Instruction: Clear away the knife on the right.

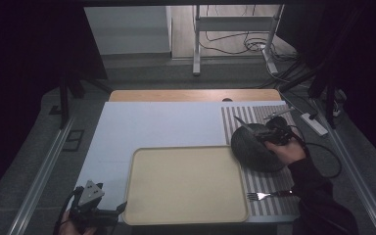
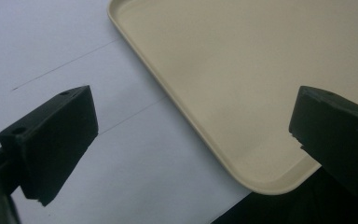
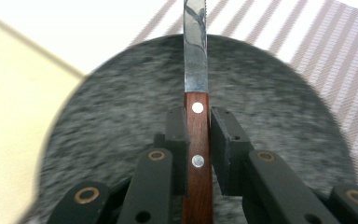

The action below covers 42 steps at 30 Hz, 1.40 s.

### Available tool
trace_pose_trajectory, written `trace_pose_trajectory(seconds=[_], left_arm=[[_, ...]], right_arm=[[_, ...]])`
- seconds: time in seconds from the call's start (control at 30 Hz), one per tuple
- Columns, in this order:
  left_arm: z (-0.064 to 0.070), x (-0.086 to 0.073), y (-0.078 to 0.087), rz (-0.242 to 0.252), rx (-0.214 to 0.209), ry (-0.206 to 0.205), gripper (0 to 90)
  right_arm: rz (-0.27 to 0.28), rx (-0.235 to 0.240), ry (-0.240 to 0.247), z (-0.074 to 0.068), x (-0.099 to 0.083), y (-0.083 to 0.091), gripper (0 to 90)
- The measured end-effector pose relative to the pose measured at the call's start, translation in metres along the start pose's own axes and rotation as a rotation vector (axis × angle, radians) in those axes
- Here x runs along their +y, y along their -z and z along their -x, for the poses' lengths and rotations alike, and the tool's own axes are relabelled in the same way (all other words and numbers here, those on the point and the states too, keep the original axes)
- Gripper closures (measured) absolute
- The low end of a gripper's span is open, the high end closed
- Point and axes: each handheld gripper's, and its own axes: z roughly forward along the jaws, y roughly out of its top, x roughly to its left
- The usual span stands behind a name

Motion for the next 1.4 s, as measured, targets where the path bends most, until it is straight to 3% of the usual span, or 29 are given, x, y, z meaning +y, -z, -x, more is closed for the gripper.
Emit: trace_pose_trajectory(seconds=[0.53,0.93,1.2,1.4], left_arm=[[0.000,0.000,0.000,0.001,0.000,0.001,1.1],[0.000,0.001,0.000,0.002,-0.002,0.000,1.1],[0.000,0.001,-0.001,0.001,-0.001,-0.003,1.1],[0.000,0.001,-0.001,-0.001,0.000,-0.006,1.1]], right_arm=[[0.010,0.128,0.091,-0.078,-0.019,0.009,77.9],[-0.038,0.157,0.149,-0.127,-0.030,0.003,77.9],[-0.071,0.165,0.192,-0.148,-0.035,-0.006,77.9],[-0.101,0.165,0.205,-0.152,-0.039,-0.015,77.8]])
